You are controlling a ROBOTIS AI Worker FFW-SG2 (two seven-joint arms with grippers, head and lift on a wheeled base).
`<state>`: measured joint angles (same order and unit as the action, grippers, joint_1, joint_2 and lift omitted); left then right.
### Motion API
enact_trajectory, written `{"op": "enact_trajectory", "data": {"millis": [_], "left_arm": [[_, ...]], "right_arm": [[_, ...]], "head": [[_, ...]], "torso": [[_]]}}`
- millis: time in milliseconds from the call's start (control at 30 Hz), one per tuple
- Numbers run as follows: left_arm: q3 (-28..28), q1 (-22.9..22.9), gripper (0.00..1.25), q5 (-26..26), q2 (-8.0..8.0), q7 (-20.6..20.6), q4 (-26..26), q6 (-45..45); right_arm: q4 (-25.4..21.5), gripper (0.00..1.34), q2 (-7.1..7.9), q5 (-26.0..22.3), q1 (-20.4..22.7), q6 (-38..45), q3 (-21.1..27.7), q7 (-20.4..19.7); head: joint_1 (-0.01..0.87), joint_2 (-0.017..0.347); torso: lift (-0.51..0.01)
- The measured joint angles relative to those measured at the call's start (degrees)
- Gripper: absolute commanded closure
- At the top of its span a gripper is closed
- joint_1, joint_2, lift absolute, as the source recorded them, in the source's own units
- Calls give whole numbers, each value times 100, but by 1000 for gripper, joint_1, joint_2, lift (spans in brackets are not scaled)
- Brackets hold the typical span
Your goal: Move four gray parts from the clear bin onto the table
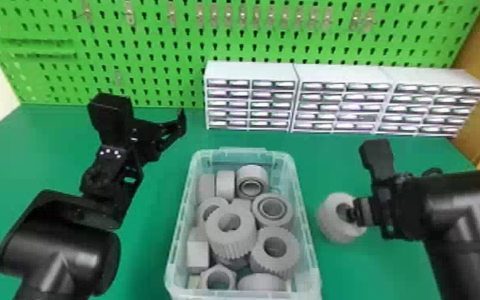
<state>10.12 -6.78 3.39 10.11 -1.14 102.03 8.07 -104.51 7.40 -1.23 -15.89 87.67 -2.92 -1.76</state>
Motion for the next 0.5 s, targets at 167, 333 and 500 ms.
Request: {"op": "enact_trajectory", "data": {"millis": [167,333,500], "left_arm": [[12,-7,142,4,0,0,-10,1],[16,-7,142,11,0,0,-16,2],[23,-13,142,14,0,0,-26,2]], "right_arm": [[192,1211,7,63,52,67,-32,0],[353,1211,-16,201,104,68,-34,0],[503,1211,-20,227,114,65,-7,0]], "head": [[686,26],[686,26],[686,26]], "torso": [[-50],[-50],[-50]]}}
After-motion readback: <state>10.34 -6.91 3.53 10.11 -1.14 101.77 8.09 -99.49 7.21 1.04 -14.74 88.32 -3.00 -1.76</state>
